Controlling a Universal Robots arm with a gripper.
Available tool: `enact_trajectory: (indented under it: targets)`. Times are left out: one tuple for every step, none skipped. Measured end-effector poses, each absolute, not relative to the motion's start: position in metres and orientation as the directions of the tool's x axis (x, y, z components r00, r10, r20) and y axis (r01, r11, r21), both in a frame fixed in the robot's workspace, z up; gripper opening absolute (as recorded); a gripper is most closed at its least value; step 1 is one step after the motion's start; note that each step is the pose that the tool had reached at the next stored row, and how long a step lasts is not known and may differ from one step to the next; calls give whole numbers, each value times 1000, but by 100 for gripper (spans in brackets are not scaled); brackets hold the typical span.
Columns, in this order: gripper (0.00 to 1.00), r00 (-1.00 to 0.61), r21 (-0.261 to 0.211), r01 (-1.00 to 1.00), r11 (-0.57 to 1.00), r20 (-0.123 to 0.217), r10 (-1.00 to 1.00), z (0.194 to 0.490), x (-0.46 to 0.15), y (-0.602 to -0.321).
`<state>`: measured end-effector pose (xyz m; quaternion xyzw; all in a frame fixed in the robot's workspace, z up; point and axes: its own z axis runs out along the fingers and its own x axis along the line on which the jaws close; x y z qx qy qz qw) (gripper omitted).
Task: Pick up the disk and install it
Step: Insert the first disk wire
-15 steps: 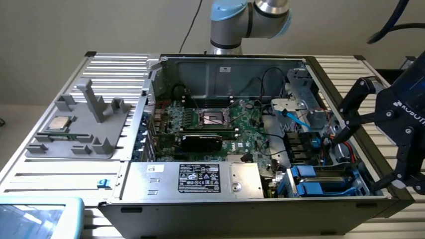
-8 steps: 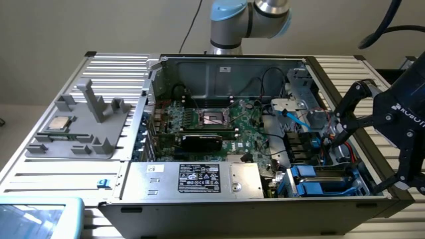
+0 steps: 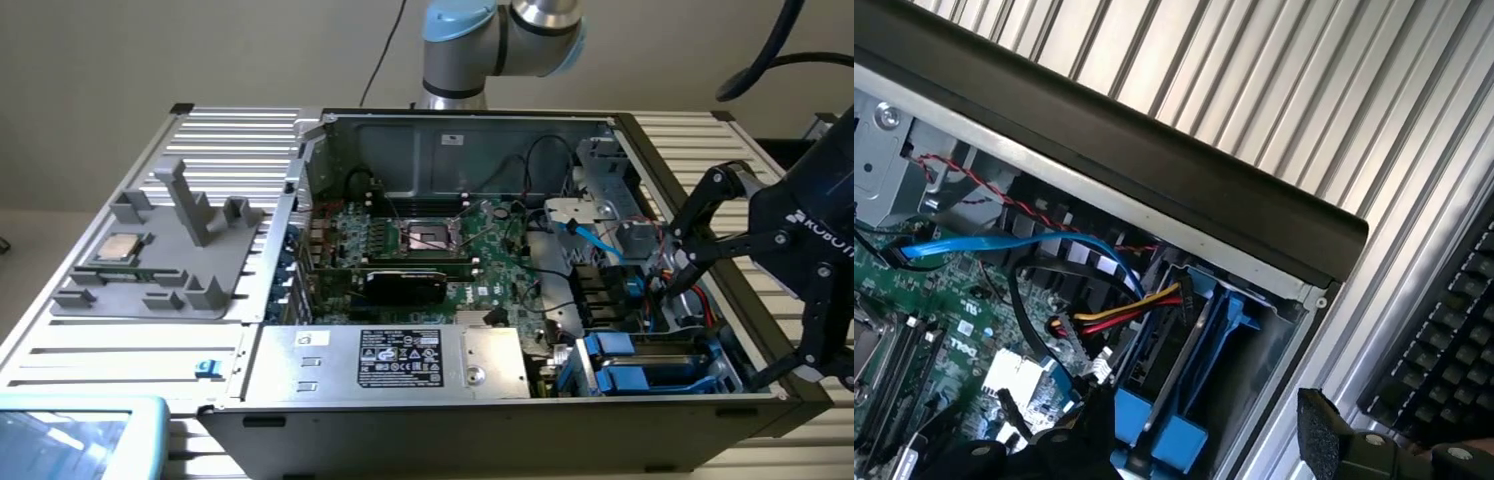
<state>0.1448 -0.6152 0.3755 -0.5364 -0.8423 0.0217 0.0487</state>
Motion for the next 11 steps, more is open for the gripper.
enact_trajectory:
  targets:
    - [82,-420,-86,902,424,61,905,376,145,-616]
    - [82,-420,-83,902,424,66,905,376,145,-616]
    - [82,-420,-78,902,425,70,905,375,145,-617]
    - [82,-421,-73,902,425,74,904,376,145,-617]
    - [82,-421,-68,902,426,78,904,375,146,-617]
    - [82,-421,-64,902,427,82,903,375,146,-618]
    - [82,-421,-58,903,427,84,903,375,146,-618]
    - [82,-422,-53,903,427,86,903,375,146,-618]
    - [82,-422,-49,903,427,87,902,375,147,-619]
    - [82,-422,-46,903,427,87,902,375,147,-619]
    - [82,-422,-46,903,427,87,902,375,147,-619]
